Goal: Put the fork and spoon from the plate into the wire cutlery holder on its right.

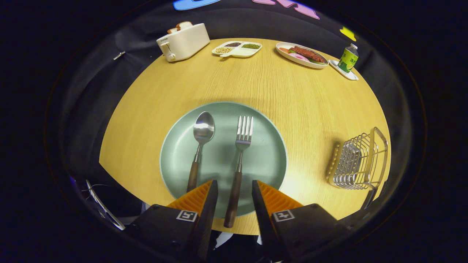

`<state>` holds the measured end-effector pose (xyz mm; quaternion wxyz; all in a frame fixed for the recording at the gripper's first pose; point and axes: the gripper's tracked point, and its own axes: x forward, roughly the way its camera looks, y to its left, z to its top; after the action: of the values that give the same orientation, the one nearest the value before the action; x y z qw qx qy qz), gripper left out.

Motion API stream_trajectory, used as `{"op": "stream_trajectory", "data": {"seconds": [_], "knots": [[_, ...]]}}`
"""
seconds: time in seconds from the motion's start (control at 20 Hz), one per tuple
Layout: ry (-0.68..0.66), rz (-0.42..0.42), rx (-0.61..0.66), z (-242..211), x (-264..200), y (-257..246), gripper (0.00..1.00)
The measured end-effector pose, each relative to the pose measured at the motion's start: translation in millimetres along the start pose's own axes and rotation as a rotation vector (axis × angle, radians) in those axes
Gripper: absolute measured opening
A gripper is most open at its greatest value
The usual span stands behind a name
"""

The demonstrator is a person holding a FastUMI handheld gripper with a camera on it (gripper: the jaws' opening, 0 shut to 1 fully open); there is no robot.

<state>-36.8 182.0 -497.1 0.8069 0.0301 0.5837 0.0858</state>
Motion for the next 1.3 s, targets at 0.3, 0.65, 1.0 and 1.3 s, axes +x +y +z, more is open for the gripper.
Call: {"op": "stream_trajectory", "data": {"seconds": [0.3, 0.65, 1.0, 1.3], "knots": [[0.056, -0.059, 0.056, -1, 13, -14, 0.13], [0.07, -0.007, 0.035, 7, -26, -24, 0.11], [0.172, 0.153, -0.019, 7, -140, -78, 0.11], [0.401, 0.041, -0.127, -6, -193, -192, 0.1]]}}
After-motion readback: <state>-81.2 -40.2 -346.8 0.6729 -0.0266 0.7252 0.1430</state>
